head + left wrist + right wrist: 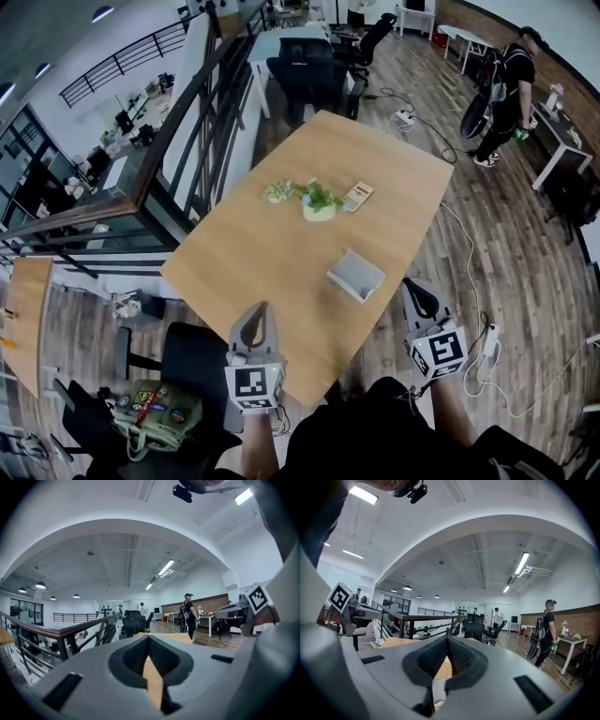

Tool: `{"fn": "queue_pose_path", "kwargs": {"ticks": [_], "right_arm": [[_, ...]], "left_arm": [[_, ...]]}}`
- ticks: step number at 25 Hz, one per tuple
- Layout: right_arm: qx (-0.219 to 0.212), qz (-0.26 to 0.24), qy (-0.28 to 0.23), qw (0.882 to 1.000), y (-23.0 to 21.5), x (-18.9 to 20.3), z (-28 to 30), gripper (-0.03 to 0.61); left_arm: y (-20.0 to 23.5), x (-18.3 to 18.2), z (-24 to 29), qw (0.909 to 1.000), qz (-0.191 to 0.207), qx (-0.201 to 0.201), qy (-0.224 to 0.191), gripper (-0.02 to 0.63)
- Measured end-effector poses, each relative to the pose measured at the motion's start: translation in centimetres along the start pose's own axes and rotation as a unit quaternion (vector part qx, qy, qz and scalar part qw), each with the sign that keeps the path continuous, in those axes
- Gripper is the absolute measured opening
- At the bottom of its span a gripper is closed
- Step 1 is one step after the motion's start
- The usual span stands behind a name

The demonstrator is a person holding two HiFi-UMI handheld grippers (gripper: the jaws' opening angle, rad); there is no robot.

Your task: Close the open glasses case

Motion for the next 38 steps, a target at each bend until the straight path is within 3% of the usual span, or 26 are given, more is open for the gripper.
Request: {"fn": "queue_pose_path", "kwargs": {"ticks": [16, 29, 31, 34, 38], "right_arm": [[-0.066, 0.022, -0.008, 0.998, -7.3, 1.3, 5.8, 0.015], [-0.114, 0.016, 0.017, 0.993, -6.5, 3.2, 8.8, 0.028], [-0.127, 0.023, 0.030, 0.991, -6.2, 4.2, 9.4, 0.124], [-0.141, 0.022, 0.066, 0.988, -6.0, 7.5, 11.1, 0.129], [-0.169, 0.017, 0.148, 0.974, -5.9, 14.0, 14.2, 0.184]], "left_arm": [[-4.1, -2.9, 4.4, 0.9985, 0.007, -0.048, 0.025, 0.000], [-3.1, -2.5, 3.9, 0.9964, -0.002, -0.080, 0.029, 0.000], [-2.7, -2.3, 3.6, 0.9958, -0.005, -0.086, 0.032, 0.000], [-2.1, -1.9, 3.0, 0.9945, -0.007, -0.098, 0.036, 0.000], [-1.4, -1.7, 1.7, 0.9925, -0.008, -0.114, 0.043, 0.000]]}}
Point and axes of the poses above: the fingertips, and each gripper's own axes: z forward along the fingers, y to its left, x out of its underside, the point moved 8 cm from there along -z, backward along the fingers, and after that the axes turned 3 degrees about y, right-handed, at the moved point
